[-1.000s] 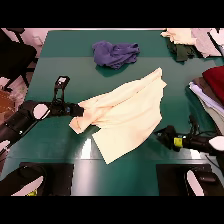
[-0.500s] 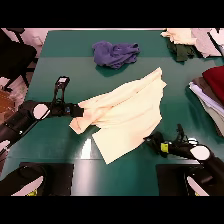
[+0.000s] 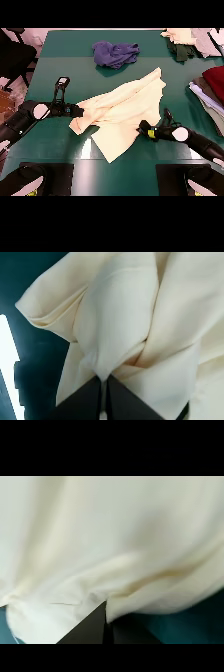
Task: Fold the shirts.
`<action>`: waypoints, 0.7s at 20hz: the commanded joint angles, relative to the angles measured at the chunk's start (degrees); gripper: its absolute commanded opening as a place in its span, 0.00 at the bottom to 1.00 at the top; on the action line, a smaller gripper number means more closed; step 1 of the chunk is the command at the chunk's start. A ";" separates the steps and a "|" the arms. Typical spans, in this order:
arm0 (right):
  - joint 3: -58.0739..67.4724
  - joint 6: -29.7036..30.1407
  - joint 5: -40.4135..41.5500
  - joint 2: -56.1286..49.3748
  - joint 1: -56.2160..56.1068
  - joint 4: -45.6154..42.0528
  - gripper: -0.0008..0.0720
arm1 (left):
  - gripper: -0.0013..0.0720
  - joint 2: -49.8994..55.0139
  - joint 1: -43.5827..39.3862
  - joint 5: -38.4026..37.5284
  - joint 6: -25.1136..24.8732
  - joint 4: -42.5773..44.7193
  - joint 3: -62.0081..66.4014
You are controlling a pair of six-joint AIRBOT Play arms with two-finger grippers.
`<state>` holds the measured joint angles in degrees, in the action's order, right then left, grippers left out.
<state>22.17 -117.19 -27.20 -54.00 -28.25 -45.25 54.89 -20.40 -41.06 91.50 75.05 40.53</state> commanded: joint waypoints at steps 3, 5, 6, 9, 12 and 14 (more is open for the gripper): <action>8.04 -2.34 -17.27 10.10 9.64 -18.21 0.04 | 0.05 0.02 0.04 1.16 0.02 2.86 0.07; 9.88 -2.27 -24.96 16.33 16.76 -23.80 0.05 | 0.05 0.02 0.04 1.25 0.00 2.32 0.07; 10.47 -1.29 -27.30 18.84 20.46 -24.39 0.04 | 0.05 0.02 0.04 1.25 0.00 1.68 0.07; 10.71 0.63 -30.91 24.70 29.00 -25.42 0.04 | 0.05 0.02 0.04 1.16 0.00 1.22 0.07; 10.69 3.98 -34.88 27.45 35.74 -25.83 0.04 | 0.06 0.02 0.04 1.14 0.00 1.16 0.07; 10.71 6.58 -37.46 27.12 38.40 -26.47 0.04 | 0.24 0.02 0.04 1.22 -0.04 -0.02 0.07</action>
<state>32.62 -114.17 -59.46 -28.53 4.99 -69.76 54.89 -20.40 -39.90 91.50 76.07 40.53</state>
